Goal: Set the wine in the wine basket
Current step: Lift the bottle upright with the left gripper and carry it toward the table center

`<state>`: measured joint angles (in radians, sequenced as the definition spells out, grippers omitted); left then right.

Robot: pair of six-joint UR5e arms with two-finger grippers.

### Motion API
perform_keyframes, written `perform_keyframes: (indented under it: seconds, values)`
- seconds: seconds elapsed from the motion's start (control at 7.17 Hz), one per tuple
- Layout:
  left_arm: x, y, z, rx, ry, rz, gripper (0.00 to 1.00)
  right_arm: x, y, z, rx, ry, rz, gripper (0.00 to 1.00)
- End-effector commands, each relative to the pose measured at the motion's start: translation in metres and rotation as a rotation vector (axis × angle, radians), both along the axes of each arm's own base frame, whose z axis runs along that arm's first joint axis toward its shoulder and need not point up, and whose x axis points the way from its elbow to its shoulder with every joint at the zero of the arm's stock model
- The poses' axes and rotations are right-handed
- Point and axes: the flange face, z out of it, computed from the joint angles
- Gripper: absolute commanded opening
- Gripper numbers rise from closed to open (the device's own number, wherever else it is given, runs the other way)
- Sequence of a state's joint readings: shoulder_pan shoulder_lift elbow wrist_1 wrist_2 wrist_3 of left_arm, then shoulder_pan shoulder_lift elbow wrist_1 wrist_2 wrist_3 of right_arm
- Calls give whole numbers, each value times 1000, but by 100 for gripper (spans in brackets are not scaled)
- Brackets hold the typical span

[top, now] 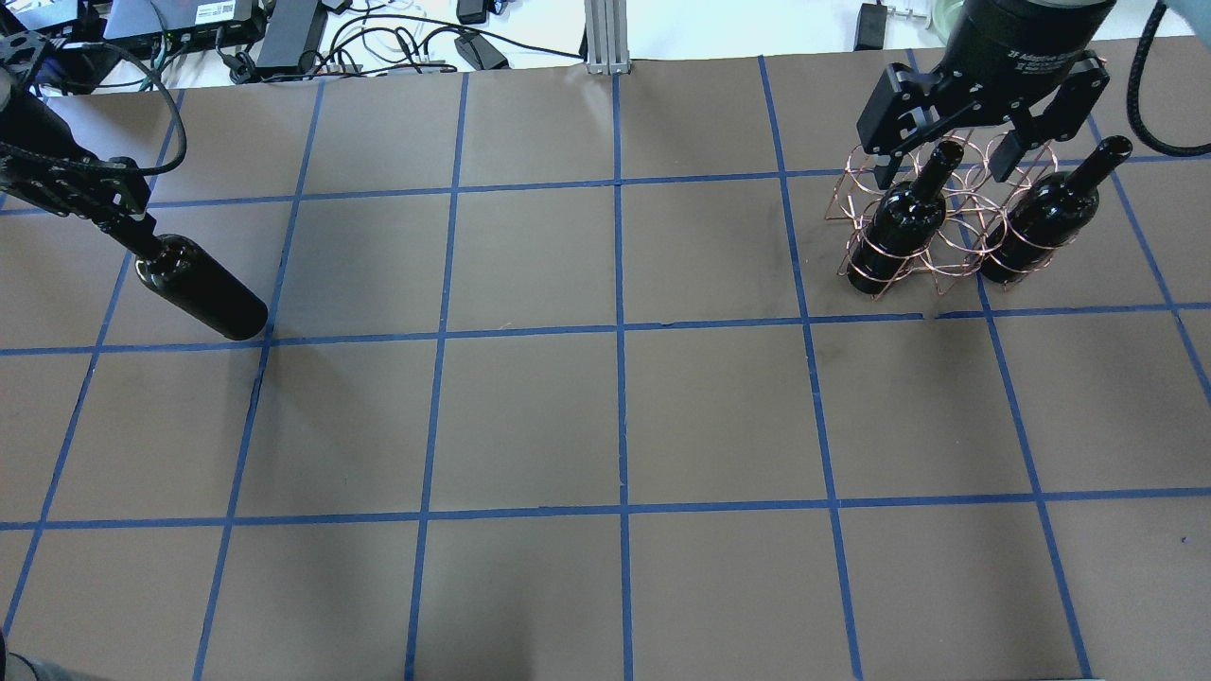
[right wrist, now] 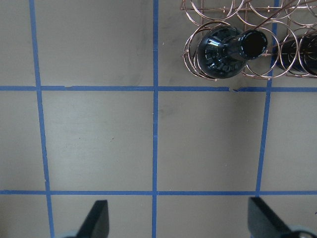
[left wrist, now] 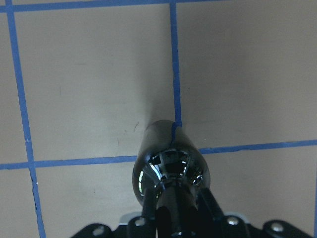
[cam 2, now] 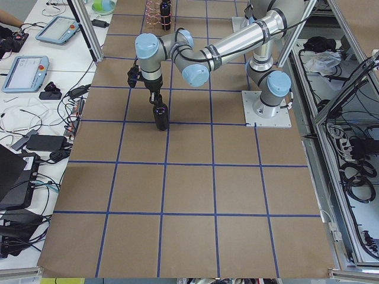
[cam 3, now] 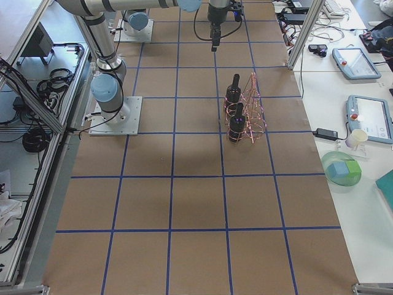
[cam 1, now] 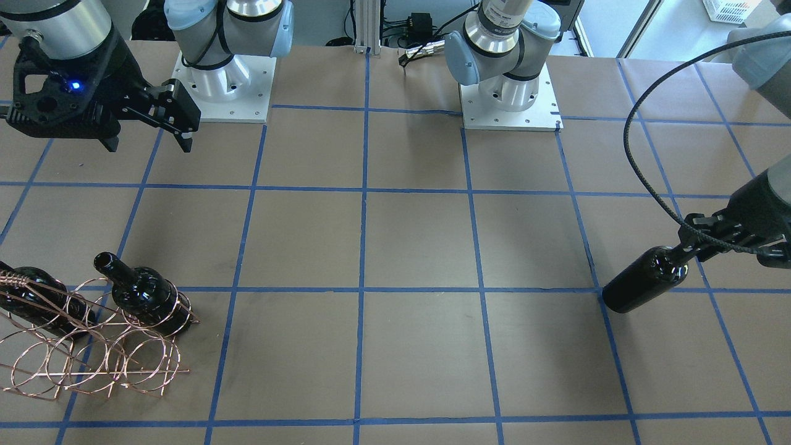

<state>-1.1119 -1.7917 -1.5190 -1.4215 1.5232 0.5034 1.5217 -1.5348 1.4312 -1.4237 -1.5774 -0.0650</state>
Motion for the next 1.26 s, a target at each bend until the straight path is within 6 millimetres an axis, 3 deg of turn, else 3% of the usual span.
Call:
perform_keyframes:
  seconds: [0.0,0.42,0.56,0.7,0.98,1.12]
  values:
    - [-60,10,27,-1,-4,17,2,0,0,0,1,1,1,100]
    - [-212,29,46,15,0,145,1,0,-1,-1,3,-1,4,100]
    - [-250,42,44,20,8,122,0,0,-1,-1,1,-1,4,100]
    - [-282,57,32,50,11,151,0,0,0,0,0,-1,4,100]
    - [-378,91,14,69,-15,185,0,0,-1,-1,1,-1,4,100]
    - [-406,99,10,54,-11,227,0,0,-1,-1,3,0,-5,100]
